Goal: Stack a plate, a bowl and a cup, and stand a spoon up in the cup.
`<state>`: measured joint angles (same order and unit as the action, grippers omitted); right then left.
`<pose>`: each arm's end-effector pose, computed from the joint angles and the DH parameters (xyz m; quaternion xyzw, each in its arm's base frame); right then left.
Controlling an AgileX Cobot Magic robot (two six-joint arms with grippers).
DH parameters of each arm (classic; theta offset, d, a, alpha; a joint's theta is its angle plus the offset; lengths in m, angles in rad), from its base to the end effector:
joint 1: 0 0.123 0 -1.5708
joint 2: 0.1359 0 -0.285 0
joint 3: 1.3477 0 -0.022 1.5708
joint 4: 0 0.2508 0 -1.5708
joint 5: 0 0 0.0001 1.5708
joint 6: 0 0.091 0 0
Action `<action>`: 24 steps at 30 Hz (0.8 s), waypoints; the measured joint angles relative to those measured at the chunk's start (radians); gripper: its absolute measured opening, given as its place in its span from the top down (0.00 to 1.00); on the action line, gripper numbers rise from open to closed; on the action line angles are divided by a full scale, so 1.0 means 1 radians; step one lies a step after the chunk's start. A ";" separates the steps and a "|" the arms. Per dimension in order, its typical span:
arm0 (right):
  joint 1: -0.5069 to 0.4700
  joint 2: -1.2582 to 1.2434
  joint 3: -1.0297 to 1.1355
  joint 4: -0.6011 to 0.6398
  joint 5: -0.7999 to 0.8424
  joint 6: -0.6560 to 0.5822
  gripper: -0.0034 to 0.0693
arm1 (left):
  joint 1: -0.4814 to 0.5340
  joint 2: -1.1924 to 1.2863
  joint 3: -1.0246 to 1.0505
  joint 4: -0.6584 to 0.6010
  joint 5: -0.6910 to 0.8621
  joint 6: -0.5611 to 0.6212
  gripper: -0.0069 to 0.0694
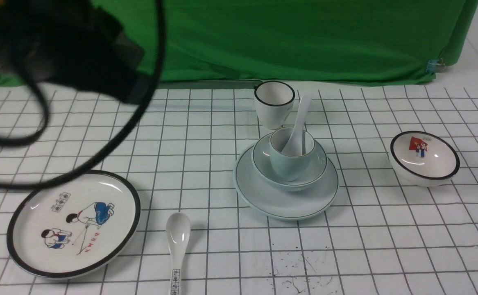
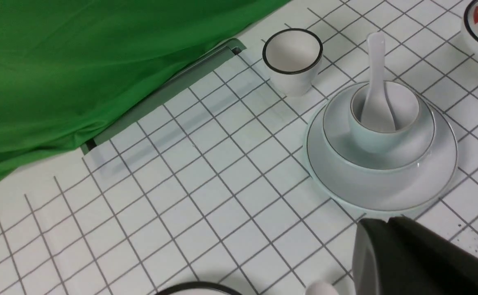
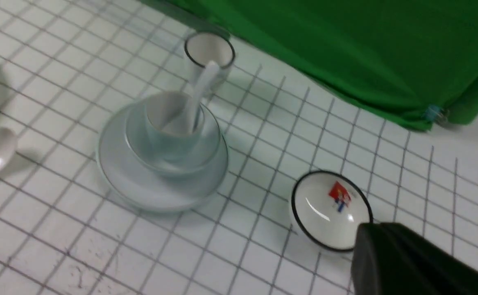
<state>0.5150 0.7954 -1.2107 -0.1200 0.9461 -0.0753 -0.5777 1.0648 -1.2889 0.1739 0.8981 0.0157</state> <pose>0.1097 0.0519 0.4531 -0.2490 0.8063 0.0579 0.5335 0.1779 -0.1013 0.4370 0.2716 0.8351 -0.0484 0.4758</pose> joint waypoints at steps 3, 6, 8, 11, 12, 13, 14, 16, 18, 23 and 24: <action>0.000 -0.005 0.034 0.038 -0.110 -0.010 0.94 | 0.000 -0.235 0.208 0.000 -0.024 -0.064 0.96; 0.000 -0.017 0.066 0.075 -0.177 -0.046 0.94 | 0.000 -0.378 0.336 0.000 -0.037 -0.102 0.96; 0.000 -0.043 0.121 0.120 -0.259 -0.077 0.94 | 0.000 -0.522 0.463 0.000 -0.062 -0.147 0.96; 0.000 -0.086 0.190 0.157 -0.361 -0.097 0.94 | 0.000 -0.672 0.572 0.000 -0.103 -0.187 0.96; 0.000 -0.115 0.230 0.176 -0.418 -0.107 0.94 | 0.000 -0.753 0.618 0.000 -0.131 -0.199 0.96; 0.000 -0.155 0.279 0.185 -0.492 -0.110 0.94 | 0.000 -0.817 0.664 0.000 -0.154 -0.203 0.96; 0.000 -0.186 0.313 0.190 -0.543 -0.115 0.94 | 0.000 -0.864 0.691 0.000 -0.169 -0.208 0.96; 0.000 -0.237 0.365 0.193 -0.623 -0.122 0.94 | 0.000 -0.935 0.727 0.003 -0.196 -0.212 0.96; 0.000 -0.299 0.422 0.193 -0.708 -0.125 0.94 | 0.000 -0.996 0.757 0.007 -0.212 -0.213 0.96; 0.000 -0.362 0.478 0.194 -0.796 -0.127 0.94 | 0.000 -1.037 0.768 0.010 -0.216 -0.214 0.95; 0.000 -0.364 0.480 0.194 -0.801 -0.127 0.93 | 0.000 -1.037 0.769 0.011 -0.218 -0.212 0.95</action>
<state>0.5150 0.4311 -0.7308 0.0743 0.1454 -0.2025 -0.5777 0.0275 -0.5198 0.1848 0.6797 -0.1961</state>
